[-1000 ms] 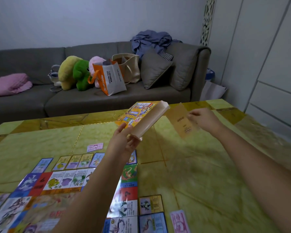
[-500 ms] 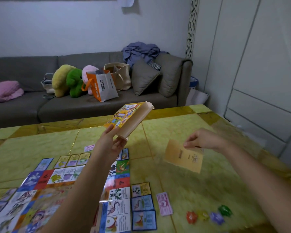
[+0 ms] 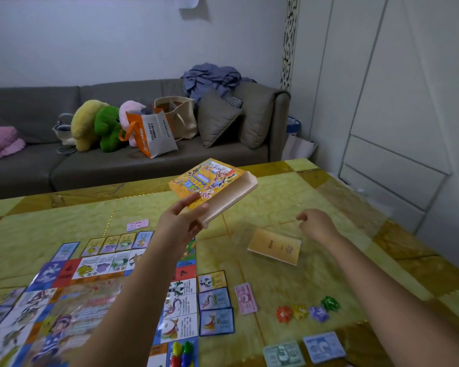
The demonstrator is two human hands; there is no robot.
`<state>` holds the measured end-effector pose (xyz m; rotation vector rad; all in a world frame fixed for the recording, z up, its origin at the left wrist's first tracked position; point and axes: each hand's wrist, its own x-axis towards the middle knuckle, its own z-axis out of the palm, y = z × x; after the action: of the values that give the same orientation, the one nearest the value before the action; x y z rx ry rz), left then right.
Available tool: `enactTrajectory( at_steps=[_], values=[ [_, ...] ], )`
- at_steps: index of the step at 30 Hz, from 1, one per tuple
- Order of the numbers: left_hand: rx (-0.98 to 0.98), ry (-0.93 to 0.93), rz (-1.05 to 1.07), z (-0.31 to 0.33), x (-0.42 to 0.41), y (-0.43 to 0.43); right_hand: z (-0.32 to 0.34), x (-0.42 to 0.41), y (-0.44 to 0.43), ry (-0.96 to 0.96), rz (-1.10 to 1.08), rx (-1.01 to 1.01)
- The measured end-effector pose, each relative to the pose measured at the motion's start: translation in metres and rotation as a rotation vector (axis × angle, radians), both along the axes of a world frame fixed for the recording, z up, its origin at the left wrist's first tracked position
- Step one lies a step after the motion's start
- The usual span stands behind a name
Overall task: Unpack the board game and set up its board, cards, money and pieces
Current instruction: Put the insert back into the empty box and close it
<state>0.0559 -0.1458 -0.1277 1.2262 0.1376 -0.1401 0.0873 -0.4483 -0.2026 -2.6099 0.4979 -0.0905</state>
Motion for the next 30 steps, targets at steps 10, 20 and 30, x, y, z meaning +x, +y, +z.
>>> enactTrajectory(
  at_steps=[10, 20, 30],
  values=[
    [0.031, 0.005, 0.020, -0.009, -0.004, -0.014, -0.006, 0.000, -0.001, 0.175, 0.182, -0.107],
    [0.133, -0.016, 0.085, -0.009, 0.004, -0.015, -0.013, 0.002, 0.011, 0.059, 0.262, -0.132],
    [0.239, -0.088, 0.323, 0.000, -0.015, -0.011, 0.054, -0.056, -0.018, -0.142, 0.220, -0.040]
  ],
)
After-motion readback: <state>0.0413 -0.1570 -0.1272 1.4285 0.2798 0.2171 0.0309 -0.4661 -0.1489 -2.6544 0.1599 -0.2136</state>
